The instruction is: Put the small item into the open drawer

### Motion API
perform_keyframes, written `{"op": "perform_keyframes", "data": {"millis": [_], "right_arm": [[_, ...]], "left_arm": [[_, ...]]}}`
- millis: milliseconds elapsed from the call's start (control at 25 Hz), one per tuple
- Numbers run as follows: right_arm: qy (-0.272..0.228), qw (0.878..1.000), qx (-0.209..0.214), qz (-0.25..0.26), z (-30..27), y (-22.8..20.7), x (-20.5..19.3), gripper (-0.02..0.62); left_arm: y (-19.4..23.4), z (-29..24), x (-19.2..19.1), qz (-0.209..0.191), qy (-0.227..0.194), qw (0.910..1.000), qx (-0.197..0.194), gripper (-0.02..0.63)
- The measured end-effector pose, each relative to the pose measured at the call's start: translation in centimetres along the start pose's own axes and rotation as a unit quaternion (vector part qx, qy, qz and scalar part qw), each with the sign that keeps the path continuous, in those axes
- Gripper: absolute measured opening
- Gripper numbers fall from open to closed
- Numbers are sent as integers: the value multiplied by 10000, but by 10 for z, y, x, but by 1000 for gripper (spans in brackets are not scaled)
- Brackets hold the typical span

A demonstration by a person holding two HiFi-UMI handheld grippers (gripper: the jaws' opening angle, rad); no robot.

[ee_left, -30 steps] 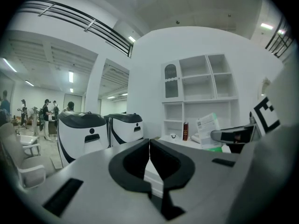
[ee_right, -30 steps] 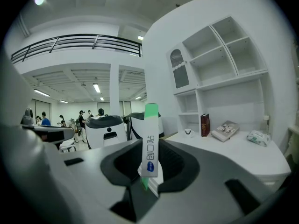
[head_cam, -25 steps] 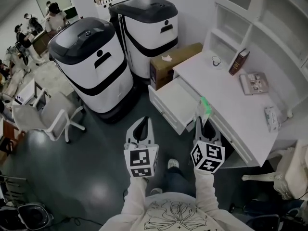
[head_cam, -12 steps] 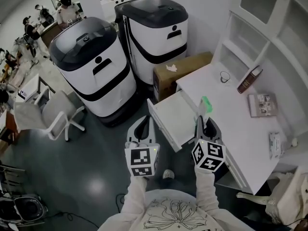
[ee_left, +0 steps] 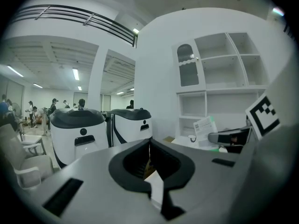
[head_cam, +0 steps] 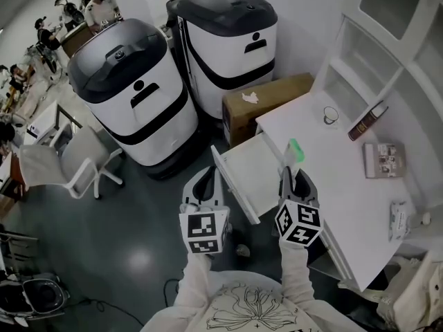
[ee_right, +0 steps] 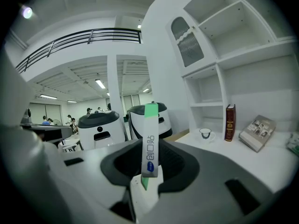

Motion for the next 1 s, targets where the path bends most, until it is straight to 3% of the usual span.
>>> {"op": "perform_keyframes", "data": {"millis": [560,1000], "right_arm": [[528,9985,-123,61,-90,-8,-16,93],[1190,9924,-307,19,-156,-17,-61,93]], "left_arm": [[25,-103,-11,145,416,9986,-293,6],[40,-174,-53,166,1041,9926,-599,6]]}}
Point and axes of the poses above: the fingertips, and each gripper's own axes: z backward along the fingers, y to its left, x out of its top, the point moved 4 cm from there along z, backward along the fingers, and after that the axes turned 2 degrees about z, right-handed, at the moved point
